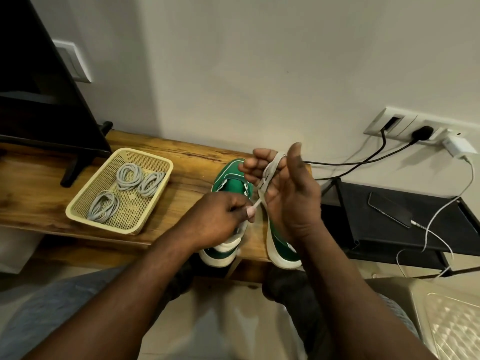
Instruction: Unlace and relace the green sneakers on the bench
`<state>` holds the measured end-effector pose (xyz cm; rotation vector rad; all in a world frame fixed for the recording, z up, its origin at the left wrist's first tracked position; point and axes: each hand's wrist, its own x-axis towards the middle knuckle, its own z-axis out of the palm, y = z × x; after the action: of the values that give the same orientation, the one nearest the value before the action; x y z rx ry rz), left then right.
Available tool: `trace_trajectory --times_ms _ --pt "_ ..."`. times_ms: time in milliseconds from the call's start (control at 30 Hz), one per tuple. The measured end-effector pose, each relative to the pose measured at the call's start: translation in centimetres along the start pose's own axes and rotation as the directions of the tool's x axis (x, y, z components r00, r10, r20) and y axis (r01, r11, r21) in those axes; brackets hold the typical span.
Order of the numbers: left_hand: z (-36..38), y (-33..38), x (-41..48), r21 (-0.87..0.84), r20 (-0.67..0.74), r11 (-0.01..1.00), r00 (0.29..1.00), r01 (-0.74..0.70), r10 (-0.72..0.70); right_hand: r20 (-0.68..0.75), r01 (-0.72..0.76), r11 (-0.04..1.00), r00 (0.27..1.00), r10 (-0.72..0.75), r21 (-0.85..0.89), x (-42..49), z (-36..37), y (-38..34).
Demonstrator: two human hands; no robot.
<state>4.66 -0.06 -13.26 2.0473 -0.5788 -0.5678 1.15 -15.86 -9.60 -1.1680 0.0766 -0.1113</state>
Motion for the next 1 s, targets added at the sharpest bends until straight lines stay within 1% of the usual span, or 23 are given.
trace_trajectory --times_ms 33,67,100,133,167,200,233,267,333,433,533,600,667,733,800,867,900,967,1000 --pt "0.0 0.1 0.0 -0.024 -0.013 1.000 1.000 -0.007 0.007 -0.056 0.015 0.967 0.998 -0.030 -0.253 0.1 -0.3 0.3" --pt "-0.2 0.3 -0.1 -0.063 -0.054 0.998 0.998 -0.021 0.017 -0.077 0.001 0.870 0.996 -0.045 -0.492 0.0 -0.5 0.7" --pt "-0.3 0.4 -0.1 -0.100 -0.118 0.994 0.992 -0.048 0.036 -0.072 -0.028 0.749 0.997 -0.026 -0.662 -0.1 -0.6 1.1" --pt "-0.6 0.5 -0.1 -0.115 -0.191 0.990 0.980 -0.083 0.060 -0.049 -0.054 0.642 0.998 0.025 -0.765 -0.3 -0.7 1.5" --pt "-0.9 0.4 0.0 -0.103 -0.256 0.988 0.963 -0.112 0.082 -0.027 -0.079 0.573 0.995 0.100 -0.816 -0.4 -0.7 1.8" --pt "-1.3 0.1 0.2 -0.074 -0.301 0.990 0.949 -0.119 0.092 -0.012 -0.116 0.547 0.982 0.190 -0.829 -0.6 -0.5 2.0" --pt "-1.6 -0.2 0.3 -0.048 -0.332 0.993 0.939 -0.112 0.090 -0.002 -0.164 0.560 0.961 0.278 -0.812 -0.7 -0.1 2.1" --pt "-1.8 -0.3 0.4 -0.032 -0.352 0.994 0.932 -0.100 0.083 0.010 -0.217 0.598 0.936 0.353 -0.771 -0.9 0.3 2.1" --pt "-2.0 -0.3 0.3 -0.017 -0.373 0.997 0.925 -0.080 0.068 0.062 -0.295 0.700 0.898 0.436 -0.651 -1.1 1.0 1.8" --pt "-2.3 -0.1 0.3 -0.027 -0.427 0.998 0.904 -0.054 0.037 0.113 -0.388 0.828 0.877 0.467 -0.405 -0.8 1.2 1.3" --pt "-2.9 -0.2 0.6 -0.020 -0.483 1.000 0.875 -0.018 0.006 0.182 -0.450 0.873 0.857 0.482 -0.189 -0.6 0.7 0.8" --pt "-2.9 -0.2 0.6 -0.037 -0.441 0.999 0.897 0.019 -0.033 0.246 -0.468 0.882 0.850 0.465 -0.050 -0.6 0.6 0.4" --pt "-2.4 -0.2 0.6 -0.053 -0.344 0.998 0.937 0.042 -0.057 0.270 -0.447 0.890 0.871 0.410 0.091 -0.6 0.5 0.2" --pt "-1.7 -0.2 0.4 -0.015 -0.226 0.998 0.972 0.067 -0.069 0.268 -0.367 0.896 0.915 0.301 0.248 -0.3 0.1 -0.1" --pt "-0.9 -0.2 0.3 0.000 -0.113 0.997 0.991 0.076 -0.075 0.217 -0.262 0.903 0.956 0.196 0.341 0.1 -0.3 -0.2" --pt "-0.4 0.1 0.1 -0.036 -0.038 0.998 0.997 0.061 -0.062 0.123 -0.157 0.937 0.985 0.124 0.311 0.5 -0.6 0.0" --pt "-0.2 0.3 0.1 -0.042 -0.023 0.998 0.999 0.048 -0.049 0.066 -0.117 0.965 0.992 0.104 0.233 0.6 -0.7 0.2" --pt "-0.2 0.7 -0.1 -0.032 -0.046 0.999 0.999 0.020 -0.021 -0.021 -0.076 0.996 0.997 0.076 -0.037 0.6 -0.7 0.8" --pt "-0.2 0.9 -0.1 -0.033 -0.079 0.999 0.997 0.010 -0.012 -0.046 -0.074 0.979 0.997 0.067 -0.188 0.3 -0.5 1.1"
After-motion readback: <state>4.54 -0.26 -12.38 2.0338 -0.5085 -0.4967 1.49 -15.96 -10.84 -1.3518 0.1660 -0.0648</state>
